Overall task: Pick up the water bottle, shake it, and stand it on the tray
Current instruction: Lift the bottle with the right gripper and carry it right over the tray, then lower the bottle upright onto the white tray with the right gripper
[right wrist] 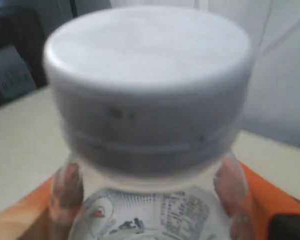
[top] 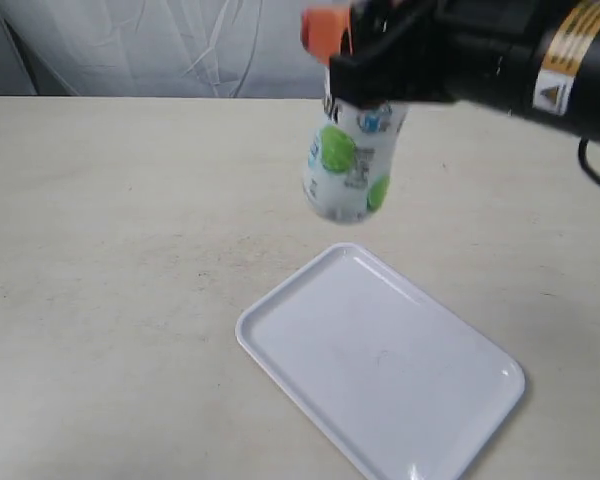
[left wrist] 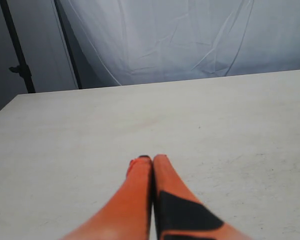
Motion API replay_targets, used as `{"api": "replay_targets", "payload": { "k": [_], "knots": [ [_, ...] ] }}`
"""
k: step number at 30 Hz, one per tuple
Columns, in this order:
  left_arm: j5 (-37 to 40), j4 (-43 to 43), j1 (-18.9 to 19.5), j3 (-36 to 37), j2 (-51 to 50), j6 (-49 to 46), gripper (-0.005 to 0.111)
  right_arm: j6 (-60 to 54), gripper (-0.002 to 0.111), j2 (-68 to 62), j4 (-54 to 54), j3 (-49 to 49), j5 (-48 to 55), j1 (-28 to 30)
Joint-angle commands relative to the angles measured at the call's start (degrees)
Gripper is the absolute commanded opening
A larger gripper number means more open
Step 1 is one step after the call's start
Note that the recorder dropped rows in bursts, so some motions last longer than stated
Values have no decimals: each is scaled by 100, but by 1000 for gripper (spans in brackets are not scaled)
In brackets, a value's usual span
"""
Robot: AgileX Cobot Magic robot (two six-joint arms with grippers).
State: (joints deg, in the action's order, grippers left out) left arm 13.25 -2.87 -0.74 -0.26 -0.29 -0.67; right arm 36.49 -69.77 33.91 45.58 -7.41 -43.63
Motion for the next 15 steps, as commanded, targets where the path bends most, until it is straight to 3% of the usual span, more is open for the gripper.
{"api": "replay_targets", "payload": {
  "k": [1,8,10,12,13,15],
  "knots": [
    [-25,-6,-1,26,29,21,0,188,-1,-865,-1,-802,-98,20],
    [-35,-6,-1,26,29,21,0,598,-1,-980,514,-984,-2350,20],
    [-35,-6,-1,26,29,21,0,433,-1,-980,370,-984,-1737,32],
    [-35,-6,-1,26,29,21,0,-1135,-1,-980,-1099,-774,311,33],
    [-35,-6,-1,26,29,21,0,-1893,-1,-980,-1787,-650,811,94],
    [-35,-6,-1,26,29,21,0,-2015,-1,-980,-2546,-589,741,65]
  ]
}}
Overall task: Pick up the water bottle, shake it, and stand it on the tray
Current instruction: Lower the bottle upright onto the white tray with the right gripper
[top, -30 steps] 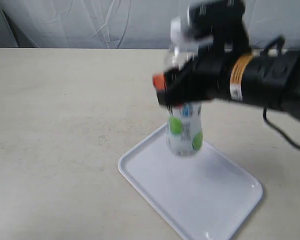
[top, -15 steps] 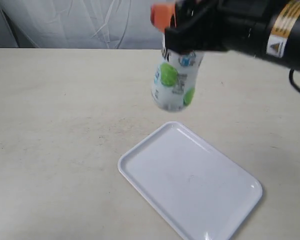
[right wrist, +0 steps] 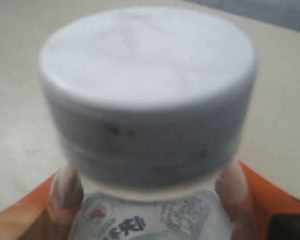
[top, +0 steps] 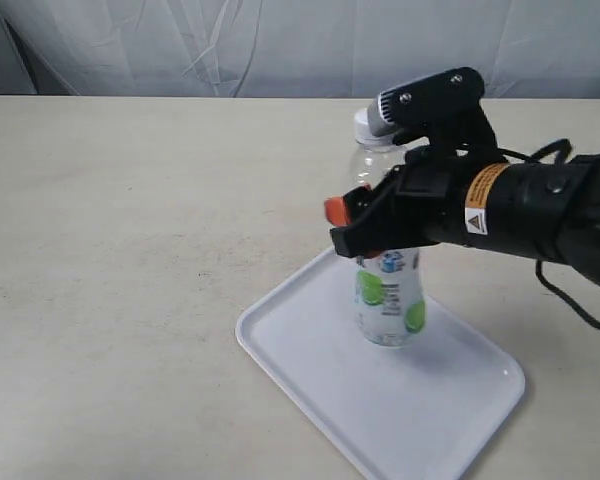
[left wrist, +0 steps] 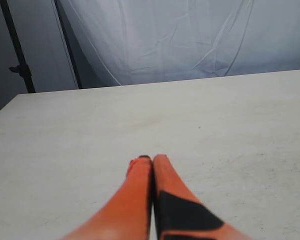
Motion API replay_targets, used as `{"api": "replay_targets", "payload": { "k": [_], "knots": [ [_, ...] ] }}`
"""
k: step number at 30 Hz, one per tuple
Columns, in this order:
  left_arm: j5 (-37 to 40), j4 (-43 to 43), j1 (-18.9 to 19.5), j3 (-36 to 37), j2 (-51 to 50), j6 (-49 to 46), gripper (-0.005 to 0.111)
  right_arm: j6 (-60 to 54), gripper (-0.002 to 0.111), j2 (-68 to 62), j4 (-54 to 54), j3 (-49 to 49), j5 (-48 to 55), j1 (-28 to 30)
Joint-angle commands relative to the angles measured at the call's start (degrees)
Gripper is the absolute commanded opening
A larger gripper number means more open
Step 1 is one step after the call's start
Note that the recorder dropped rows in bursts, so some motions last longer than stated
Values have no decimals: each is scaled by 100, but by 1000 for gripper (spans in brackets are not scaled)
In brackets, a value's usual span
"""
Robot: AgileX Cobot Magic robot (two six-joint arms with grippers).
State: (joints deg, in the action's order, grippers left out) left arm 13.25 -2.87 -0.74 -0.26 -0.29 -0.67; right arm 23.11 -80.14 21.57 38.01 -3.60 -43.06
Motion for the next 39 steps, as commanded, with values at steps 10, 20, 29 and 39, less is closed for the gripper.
{"api": "replay_targets", "payload": {
  "k": [10,20,29,39],
  "knots": [
    [-35,-6,-1,26,29,21,0,-1106,-1,56,-1368,176,-1143,-1615],
    [-43,-6,-1,26,29,21,0,-3770,-1,56,-4626,176,-875,-347],
    [-43,-6,-1,26,29,21,0,-3770,-1,34,-4228,-288,-936,-506],
    [-43,-6,-1,26,29,21,0,-2450,-1,34,-3364,-2328,-4585,-506]
  ]
}}
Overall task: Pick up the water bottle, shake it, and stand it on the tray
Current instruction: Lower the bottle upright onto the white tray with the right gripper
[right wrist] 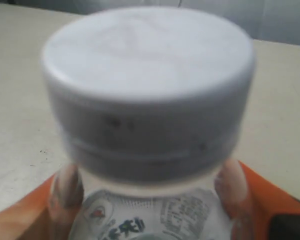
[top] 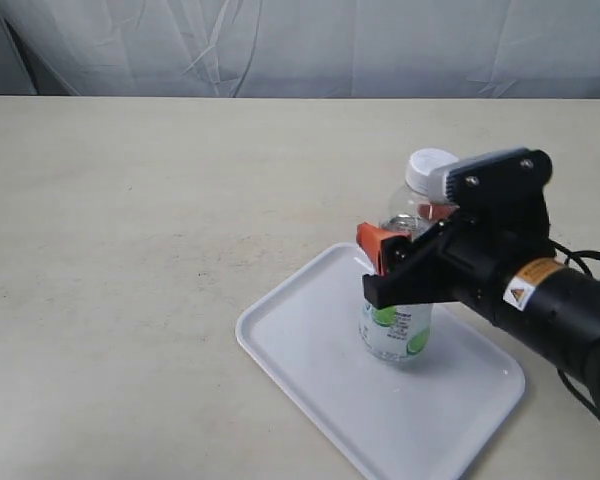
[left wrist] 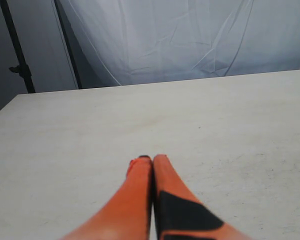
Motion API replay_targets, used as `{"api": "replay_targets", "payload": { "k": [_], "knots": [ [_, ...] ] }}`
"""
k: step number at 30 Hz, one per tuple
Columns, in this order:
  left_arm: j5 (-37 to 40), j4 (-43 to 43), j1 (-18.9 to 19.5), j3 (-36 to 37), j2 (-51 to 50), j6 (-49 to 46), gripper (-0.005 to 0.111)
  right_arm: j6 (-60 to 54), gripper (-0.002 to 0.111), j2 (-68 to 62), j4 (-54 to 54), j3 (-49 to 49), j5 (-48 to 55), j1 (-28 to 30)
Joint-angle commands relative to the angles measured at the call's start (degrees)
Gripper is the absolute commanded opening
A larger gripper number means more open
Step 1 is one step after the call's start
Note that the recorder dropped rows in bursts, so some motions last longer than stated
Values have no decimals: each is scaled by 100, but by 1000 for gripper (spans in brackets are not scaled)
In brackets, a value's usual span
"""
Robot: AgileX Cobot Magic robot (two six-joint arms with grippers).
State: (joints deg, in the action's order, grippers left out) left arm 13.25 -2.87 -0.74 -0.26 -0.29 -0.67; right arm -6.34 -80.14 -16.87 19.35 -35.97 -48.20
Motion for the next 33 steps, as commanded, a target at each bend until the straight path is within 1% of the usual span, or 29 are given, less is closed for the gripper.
{"api": "replay_targets", "payload": {
  "k": [1,4,9,13,21,27,33],
  "knots": [
    [-43,-6,-1,26,29,21,0,552,-1,34,496,-527,-1422,9],
    [-43,-6,-1,26,29,21,0,634,-1,34,545,-553,-1336,9],
    [-43,-6,-1,26,29,21,0,740,-1,34,1043,-553,-1224,9],
    [-43,-6,-1,26,29,21,0,740,-1,-55,1238,-553,-1158,9],
    [-43,-6,-1,26,29,21,0,959,-1,-530,1251,-553,-1385,9],
    [-43,-6,-1,26,29,21,0,1113,-1,-646,1268,-553,-1527,9],
    [-43,-6,-1,26,29,21,0,1113,0,-646,1687,-553,-1527,9]
  ]
}}
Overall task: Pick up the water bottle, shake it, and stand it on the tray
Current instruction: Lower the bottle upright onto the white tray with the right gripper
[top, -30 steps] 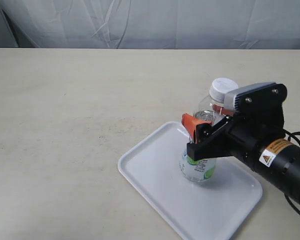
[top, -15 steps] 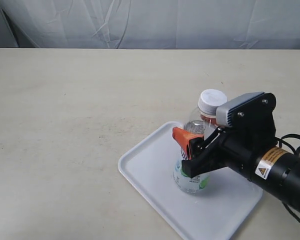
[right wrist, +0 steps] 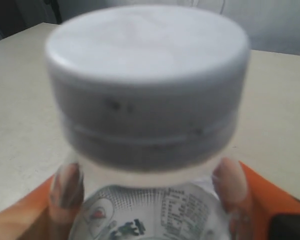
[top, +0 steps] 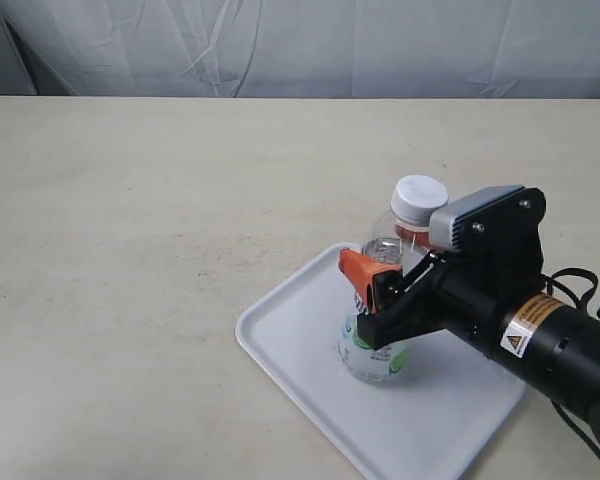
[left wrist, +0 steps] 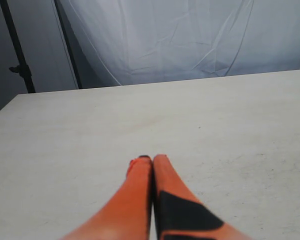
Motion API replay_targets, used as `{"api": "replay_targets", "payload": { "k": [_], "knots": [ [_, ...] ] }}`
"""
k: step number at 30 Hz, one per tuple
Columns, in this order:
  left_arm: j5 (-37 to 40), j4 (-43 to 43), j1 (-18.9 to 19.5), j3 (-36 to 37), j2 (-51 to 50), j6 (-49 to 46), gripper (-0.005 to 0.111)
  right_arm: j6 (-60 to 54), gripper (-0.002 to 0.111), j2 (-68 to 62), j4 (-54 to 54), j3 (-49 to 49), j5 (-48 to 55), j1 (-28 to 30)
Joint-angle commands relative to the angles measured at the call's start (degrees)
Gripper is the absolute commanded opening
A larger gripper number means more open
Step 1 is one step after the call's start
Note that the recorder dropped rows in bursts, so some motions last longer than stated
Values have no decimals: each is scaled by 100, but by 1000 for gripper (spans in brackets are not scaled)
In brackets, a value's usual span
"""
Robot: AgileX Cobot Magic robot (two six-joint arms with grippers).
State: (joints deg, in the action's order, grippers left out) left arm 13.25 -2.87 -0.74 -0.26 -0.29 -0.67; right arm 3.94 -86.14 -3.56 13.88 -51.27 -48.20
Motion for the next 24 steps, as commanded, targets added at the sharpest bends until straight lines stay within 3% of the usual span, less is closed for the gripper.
{"api": "replay_targets", "payload": {
  "k": [1,5,9,11,24],
  "knots": [
    [-43,-6,-1,26,29,21,0,86,4,-45,463,-6,27,9],
    [-43,-6,-1,26,29,21,0,182,36,-45,574,-6,27,9],
    [-43,-6,-1,26,29,21,0,375,89,-45,-25,-6,87,9],
    [-43,-6,-1,26,29,21,0,362,105,-45,-124,-6,182,9],
    [-43,-6,-1,26,29,21,0,372,104,261,192,-6,197,9]
  ]
}}
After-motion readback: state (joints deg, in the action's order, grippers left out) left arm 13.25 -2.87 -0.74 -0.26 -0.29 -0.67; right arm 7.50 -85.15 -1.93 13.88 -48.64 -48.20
